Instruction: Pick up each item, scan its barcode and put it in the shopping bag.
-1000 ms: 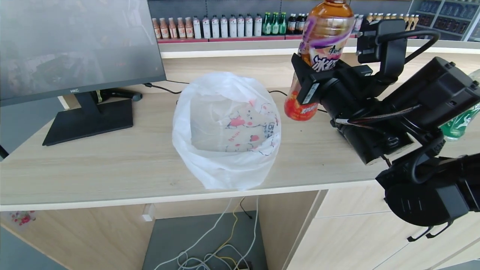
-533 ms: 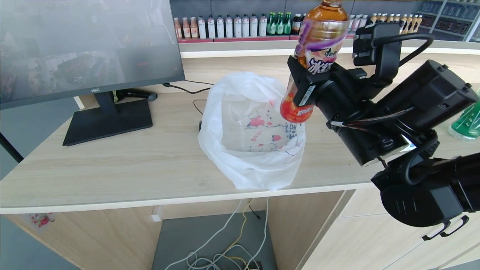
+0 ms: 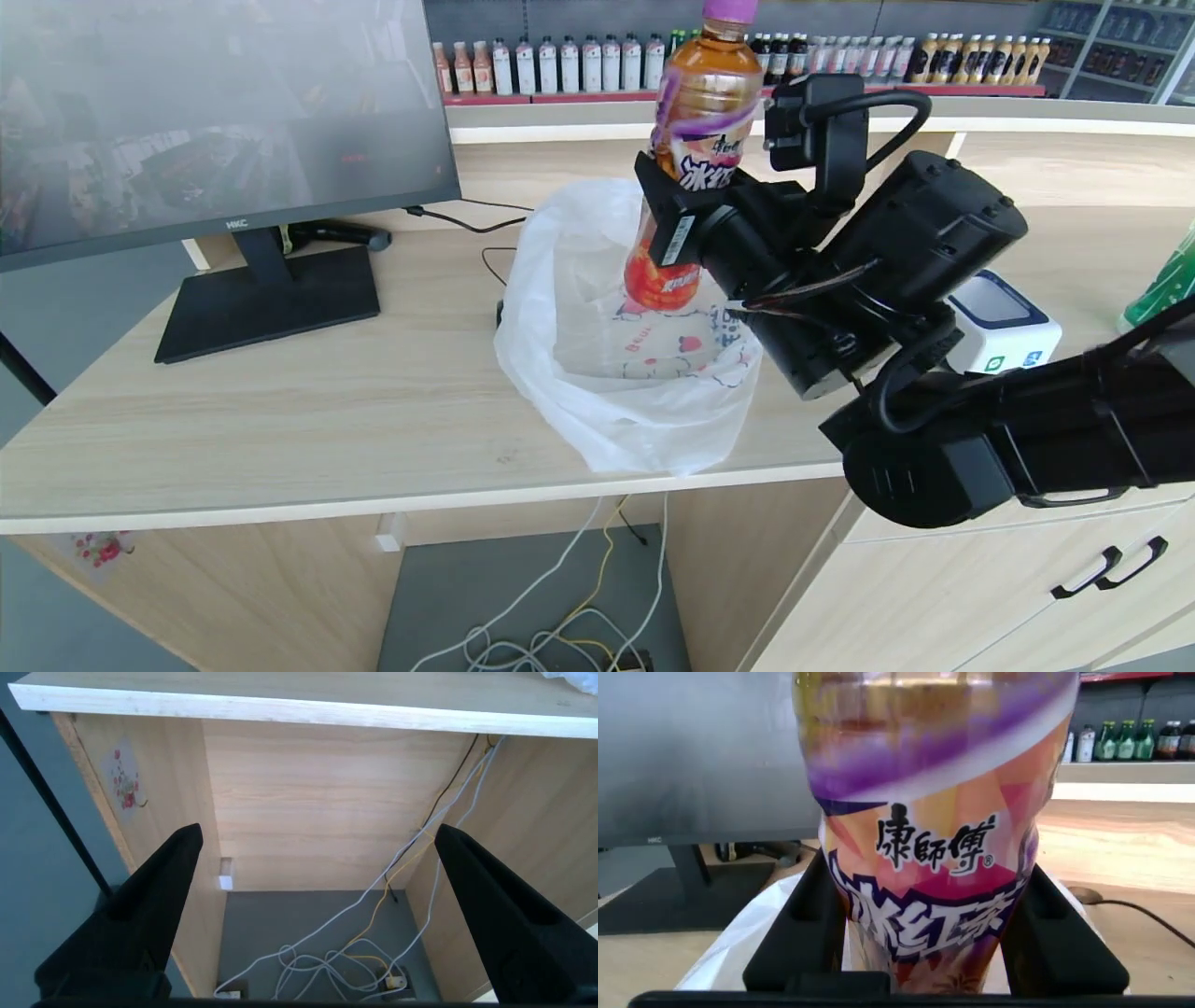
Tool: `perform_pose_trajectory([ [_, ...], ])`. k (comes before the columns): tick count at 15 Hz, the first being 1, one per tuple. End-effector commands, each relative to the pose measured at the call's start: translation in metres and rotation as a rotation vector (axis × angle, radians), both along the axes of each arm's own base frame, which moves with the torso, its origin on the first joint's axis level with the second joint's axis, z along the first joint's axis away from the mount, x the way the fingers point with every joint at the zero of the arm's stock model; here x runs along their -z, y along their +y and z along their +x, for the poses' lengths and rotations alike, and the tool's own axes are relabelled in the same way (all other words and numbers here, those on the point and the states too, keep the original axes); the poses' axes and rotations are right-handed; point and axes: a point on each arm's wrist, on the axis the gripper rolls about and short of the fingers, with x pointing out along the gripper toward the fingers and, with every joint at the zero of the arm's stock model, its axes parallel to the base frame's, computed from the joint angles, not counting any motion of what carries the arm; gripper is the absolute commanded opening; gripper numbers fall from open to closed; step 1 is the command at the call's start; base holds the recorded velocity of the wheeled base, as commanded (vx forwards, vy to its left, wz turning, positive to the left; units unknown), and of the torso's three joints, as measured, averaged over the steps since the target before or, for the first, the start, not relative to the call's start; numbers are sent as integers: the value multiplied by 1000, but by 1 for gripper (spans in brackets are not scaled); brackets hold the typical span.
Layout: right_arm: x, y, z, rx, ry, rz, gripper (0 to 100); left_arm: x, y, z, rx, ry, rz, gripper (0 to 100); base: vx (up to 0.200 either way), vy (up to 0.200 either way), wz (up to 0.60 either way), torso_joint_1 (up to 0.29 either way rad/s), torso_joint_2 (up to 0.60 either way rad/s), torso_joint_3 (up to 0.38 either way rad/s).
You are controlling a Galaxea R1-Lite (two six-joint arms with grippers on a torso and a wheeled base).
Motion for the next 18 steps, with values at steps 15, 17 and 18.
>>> perform_pose_trajectory([
  [15,39,34,76,-9,102,-106,0,0,0,0,0,0,-1,100,0,0,0,0,0,0],
  [17,42,35,79,-8,107,-109,0,0,0,0,0,0,-1,100,0,0,0,0,0,0],
  [18,45,35,80,-8,113,-114,0,0,0,0,0,0,-1,100,0,0,0,0,0,0],
])
